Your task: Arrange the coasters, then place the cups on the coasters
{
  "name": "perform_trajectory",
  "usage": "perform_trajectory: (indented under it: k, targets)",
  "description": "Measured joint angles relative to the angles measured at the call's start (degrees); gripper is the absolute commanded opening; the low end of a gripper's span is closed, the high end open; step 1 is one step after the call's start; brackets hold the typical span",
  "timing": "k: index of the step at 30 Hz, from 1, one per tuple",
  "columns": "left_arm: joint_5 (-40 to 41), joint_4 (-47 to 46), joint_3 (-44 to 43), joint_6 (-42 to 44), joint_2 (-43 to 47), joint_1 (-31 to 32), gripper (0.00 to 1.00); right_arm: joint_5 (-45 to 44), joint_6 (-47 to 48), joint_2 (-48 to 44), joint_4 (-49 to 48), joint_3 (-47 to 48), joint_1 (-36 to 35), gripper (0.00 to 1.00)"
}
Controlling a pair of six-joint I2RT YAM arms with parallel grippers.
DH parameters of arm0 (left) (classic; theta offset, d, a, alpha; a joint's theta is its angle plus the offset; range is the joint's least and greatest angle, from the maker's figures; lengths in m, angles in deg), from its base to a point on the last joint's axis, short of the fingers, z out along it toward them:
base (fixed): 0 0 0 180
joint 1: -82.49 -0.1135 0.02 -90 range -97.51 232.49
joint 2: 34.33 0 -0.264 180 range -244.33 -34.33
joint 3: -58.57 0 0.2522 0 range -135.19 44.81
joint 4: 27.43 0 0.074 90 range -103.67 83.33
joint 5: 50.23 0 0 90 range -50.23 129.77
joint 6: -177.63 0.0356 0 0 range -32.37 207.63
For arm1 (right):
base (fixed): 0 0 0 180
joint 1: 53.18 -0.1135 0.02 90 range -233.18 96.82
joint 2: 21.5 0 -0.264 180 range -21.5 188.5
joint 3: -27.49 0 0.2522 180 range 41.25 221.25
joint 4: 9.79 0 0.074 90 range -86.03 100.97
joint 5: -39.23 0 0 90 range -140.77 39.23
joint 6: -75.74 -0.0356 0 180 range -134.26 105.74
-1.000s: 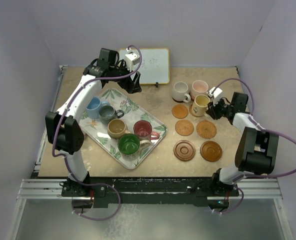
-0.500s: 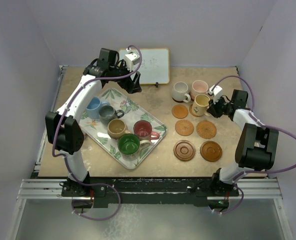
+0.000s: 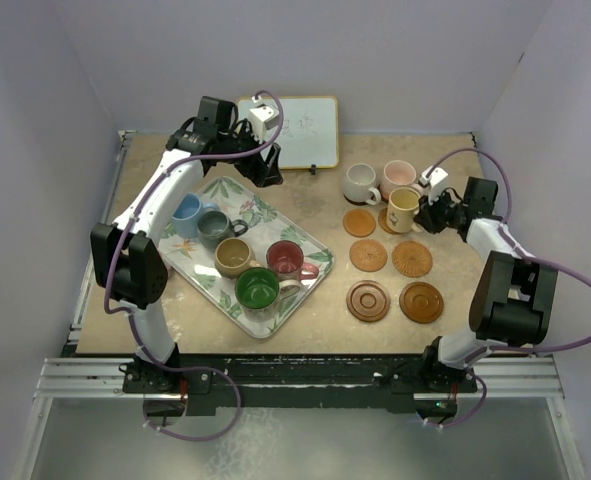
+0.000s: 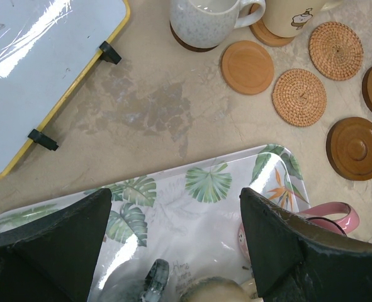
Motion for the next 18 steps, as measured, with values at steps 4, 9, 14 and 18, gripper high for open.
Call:
perform_trajectory:
  k: [4,9,14,18]
  targets:
    - [-0.11,0.00,0.00,0.00,0.00,0.00,0.80,0.02,-1.66,-0.81,-1.31,0.00,0.00,0.00]
    - [-0.13,0.00,0.00,0.02,0.00,0.00,0.80,0.04,-3.56,-0.81,-3.63,0.00,0.00,0.00]
    - [-0.13,0.02,0.00,0.07,0.00,0.00,0.80,0.04,-5.35,-0.81,-5.51,0.00,-0.20,0.00]
    - [-0.13,0.02,0.00,0.09,0.00,0.00,0.80,0.09,-6.80,-0.81,-6.56,0.00,-0.61,0.00]
